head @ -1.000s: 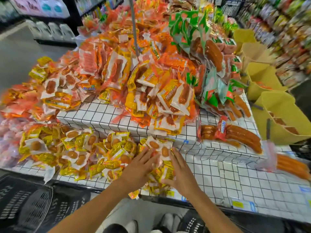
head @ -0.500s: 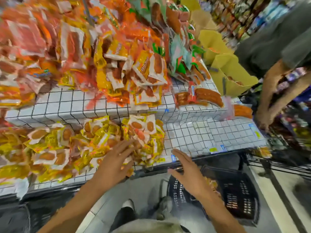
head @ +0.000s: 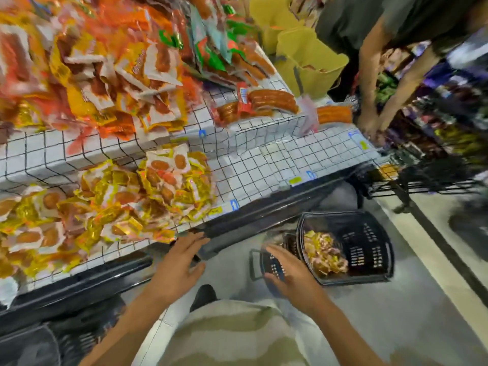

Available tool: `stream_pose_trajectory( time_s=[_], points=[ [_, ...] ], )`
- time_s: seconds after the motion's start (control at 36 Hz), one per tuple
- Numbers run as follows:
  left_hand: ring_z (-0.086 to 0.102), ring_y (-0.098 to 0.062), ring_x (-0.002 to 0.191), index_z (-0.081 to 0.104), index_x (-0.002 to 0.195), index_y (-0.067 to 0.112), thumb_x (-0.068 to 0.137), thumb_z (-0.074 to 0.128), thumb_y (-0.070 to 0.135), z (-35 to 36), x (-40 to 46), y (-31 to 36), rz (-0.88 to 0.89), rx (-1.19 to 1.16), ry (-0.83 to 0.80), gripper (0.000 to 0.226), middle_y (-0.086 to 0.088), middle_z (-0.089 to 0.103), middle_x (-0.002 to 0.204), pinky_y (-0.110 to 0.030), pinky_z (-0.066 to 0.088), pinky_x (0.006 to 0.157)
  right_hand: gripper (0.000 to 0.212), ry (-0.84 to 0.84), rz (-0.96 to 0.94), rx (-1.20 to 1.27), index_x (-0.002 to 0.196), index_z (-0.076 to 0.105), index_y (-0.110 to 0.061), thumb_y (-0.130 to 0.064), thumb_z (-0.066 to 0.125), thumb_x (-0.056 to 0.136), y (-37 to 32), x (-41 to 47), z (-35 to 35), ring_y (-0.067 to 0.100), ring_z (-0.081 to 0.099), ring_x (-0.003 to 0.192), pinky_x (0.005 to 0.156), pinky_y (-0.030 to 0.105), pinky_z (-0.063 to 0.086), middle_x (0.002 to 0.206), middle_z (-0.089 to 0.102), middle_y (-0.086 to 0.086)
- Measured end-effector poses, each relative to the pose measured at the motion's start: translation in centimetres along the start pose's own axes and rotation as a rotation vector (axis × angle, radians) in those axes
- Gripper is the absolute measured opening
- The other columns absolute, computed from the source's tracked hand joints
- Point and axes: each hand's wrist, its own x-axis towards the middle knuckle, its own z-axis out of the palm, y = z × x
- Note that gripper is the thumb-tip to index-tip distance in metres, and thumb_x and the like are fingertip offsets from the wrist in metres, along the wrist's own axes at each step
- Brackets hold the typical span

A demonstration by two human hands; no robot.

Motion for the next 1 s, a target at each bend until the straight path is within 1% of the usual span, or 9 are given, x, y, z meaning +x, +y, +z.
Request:
stream_pose_trajectory(
  time_s=[0.08,0.22,0.33,0.42,0.53,0.64,0.69,0.86,1.0],
  points=[
    [0.021,-0.015,0.151,0.044,0.148,0.023,0.098,0.062,0.027,2.8,1.1,3.5,0.045,0.045,-0.072,0.054,0.008,0.030,0.159,-0.025,0.014,0.121,0.058,0.046,0.066,0.056,0.150,0.042,-0.032,-0.037,0.066,0.097,3.4,-3.0,-1.5,0.007,0.036,0.146,0.120,0.025,0.032,0.158,0.038,-0.012],
    [0.031,-0.018,0.147,0.049,0.144,0.016,0.094,0.065,0.018,8.0,3.3,10.1,0.138,0.086,-0.172,0.053,0.001,0.036,0.155,-0.025,0.017,0.120,0.060,0.148,0.189,0.111,0.149,0.039,-0.041,-0.049,0.064,0.095,9.8,-8.8,-4.3,0.000,0.030,0.145,0.114,0.015,0.025,0.154,0.033,-0.022],
    [0.026,-0.011,0.148,0.045,0.147,0.021,0.097,0.061,0.028,12.5,4.8,14.5,0.180,0.107,-0.239,0.053,0.008,0.033,0.157,-0.012,0.008,0.116,0.061,0.226,0.289,0.184,0.152,0.042,-0.030,-0.038,0.067,0.097,13.7,-13.5,-6.7,0.004,0.033,0.146,0.117,0.022,0.033,0.158,0.035,-0.014],
    [0.037,-0.015,0.142,0.051,0.143,0.018,0.093,0.068,0.021,15.2,5.8,17.9,0.211,0.126,-0.293,0.053,0.004,0.044,0.150,-0.004,0.006,0.112,0.059,0.276,0.349,0.210,0.150,0.044,-0.025,-0.033,0.068,0.097,15.8,-16.8,-8.4,0.010,0.039,0.144,0.116,0.021,0.033,0.156,0.041,-0.008],
    [0.044,-0.016,0.137,0.057,0.138,0.016,0.091,0.070,0.019,18.2,6.8,21.2,0.246,0.120,-0.334,0.049,0.005,0.047,0.145,-0.013,0.020,0.113,0.059,0.298,0.449,0.246,0.151,0.043,-0.023,-0.035,0.066,0.098,18.6,-20.0,-9.4,0.013,0.039,0.145,0.118,0.028,0.032,0.157,0.040,-0.007],
    [0.037,-0.014,0.144,0.051,0.144,0.020,0.095,0.064,0.027,21.2,8.5,23.3,0.285,0.142,-0.394,0.051,0.004,0.043,0.152,-0.023,0.021,0.119,0.055,0.293,0.531,0.269,0.148,0.045,-0.022,-0.032,0.065,0.098,21.3,-21.3,-10.0,0.014,0.042,0.142,0.109,0.010,0.025,0.155,0.043,-0.005],
    [0.029,-0.012,0.147,0.047,0.147,0.024,0.097,0.060,0.028,22.5,9.7,23.8,0.294,0.163,-0.450,0.051,0.008,0.037,0.155,-0.026,0.018,0.123,0.054,0.276,0.573,0.282,0.147,0.046,-0.022,-0.032,0.065,0.098,22.4,-21.4,-10.3,0.013,0.043,0.141,0.109,0.010,0.025,0.154,0.044,-0.005],
    [0.037,-0.011,0.142,0.050,0.144,0.027,0.096,0.063,0.028,25.0,13.9,24.8,0.314,0.167,-0.510,0.050,0.011,0.042,0.151,-0.018,0.018,0.116,0.052,0.275,0.693,0.335,0.147,0.045,-0.028,-0.039,0.062,0.099,25.0,-20.8,-11.5,0.005,0.042,0.137,0.101,0.005,0.024,0.154,0.043,-0.011],
    [0.041,-0.013,0.139,0.054,0.141,0.023,0.094,0.065,0.023,26.7,18.4,25.5,0.303,0.141,-0.567,0.049,0.007,0.048,0.148,-0.016,0.021,0.114,0.051,0.279,0.774,0.345,0.145,0.046,-0.036,-0.045,0.062,0.097,26.4,-19.2,-13.6,0.008,0.048,0.132,0.109,0.020,0.037,0.151,0.046,-0.015]
  ],
)
